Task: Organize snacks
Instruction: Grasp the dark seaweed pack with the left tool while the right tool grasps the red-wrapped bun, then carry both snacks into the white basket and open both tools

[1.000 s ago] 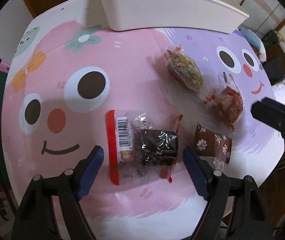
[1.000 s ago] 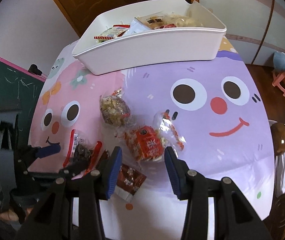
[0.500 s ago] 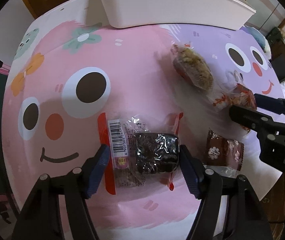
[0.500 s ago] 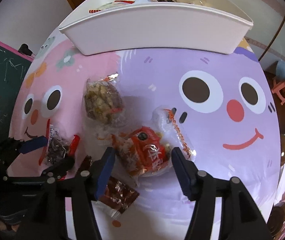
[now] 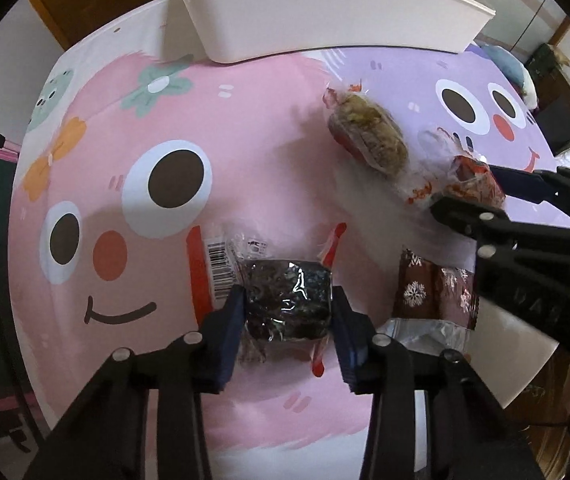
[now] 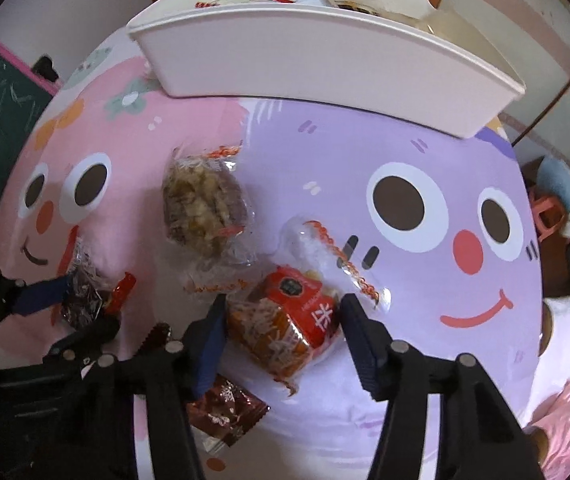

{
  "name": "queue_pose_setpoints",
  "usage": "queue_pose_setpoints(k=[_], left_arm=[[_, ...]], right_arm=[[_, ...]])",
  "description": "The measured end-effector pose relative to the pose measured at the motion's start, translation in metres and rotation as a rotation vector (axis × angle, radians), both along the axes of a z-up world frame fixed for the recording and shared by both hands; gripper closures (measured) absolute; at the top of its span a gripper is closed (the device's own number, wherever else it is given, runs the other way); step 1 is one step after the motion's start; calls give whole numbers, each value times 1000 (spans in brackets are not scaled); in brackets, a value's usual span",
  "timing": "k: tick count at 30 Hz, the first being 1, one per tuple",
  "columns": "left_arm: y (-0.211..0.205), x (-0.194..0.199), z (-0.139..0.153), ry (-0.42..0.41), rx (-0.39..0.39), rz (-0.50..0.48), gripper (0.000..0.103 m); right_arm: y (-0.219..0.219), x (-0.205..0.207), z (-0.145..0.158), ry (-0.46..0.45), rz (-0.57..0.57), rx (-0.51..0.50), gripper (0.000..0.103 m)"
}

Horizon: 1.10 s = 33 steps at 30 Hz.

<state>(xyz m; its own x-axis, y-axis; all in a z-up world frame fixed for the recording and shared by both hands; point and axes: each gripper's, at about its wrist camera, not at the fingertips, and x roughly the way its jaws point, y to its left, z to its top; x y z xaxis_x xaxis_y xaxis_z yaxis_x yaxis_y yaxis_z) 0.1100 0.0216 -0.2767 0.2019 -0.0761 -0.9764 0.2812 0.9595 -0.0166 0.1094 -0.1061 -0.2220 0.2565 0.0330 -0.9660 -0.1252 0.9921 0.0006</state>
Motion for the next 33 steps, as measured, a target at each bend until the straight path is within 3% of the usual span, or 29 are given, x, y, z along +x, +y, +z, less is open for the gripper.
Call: queue_pose_setpoints(k=[8, 13, 20, 26, 33], left_arm=[[31, 1, 20, -10, -61, 65, 64], [37, 1, 57, -60, -106, 97, 64], [45, 7, 134, -176, -215, 104, 64], [31, 18, 202, -286, -288, 81, 64], [23, 47, 250, -343, -354, 107, 64]], right_arm=[[-25, -7, 20, -4, -110, 134, 49], [-43, -21, 44, -30, -169, 216, 49], [-56, -37, 105, -100, -169, 276, 49], [-52, -22, 165, -216, -129, 259, 49], [-61, 3, 226, -353, -86, 255, 49]])
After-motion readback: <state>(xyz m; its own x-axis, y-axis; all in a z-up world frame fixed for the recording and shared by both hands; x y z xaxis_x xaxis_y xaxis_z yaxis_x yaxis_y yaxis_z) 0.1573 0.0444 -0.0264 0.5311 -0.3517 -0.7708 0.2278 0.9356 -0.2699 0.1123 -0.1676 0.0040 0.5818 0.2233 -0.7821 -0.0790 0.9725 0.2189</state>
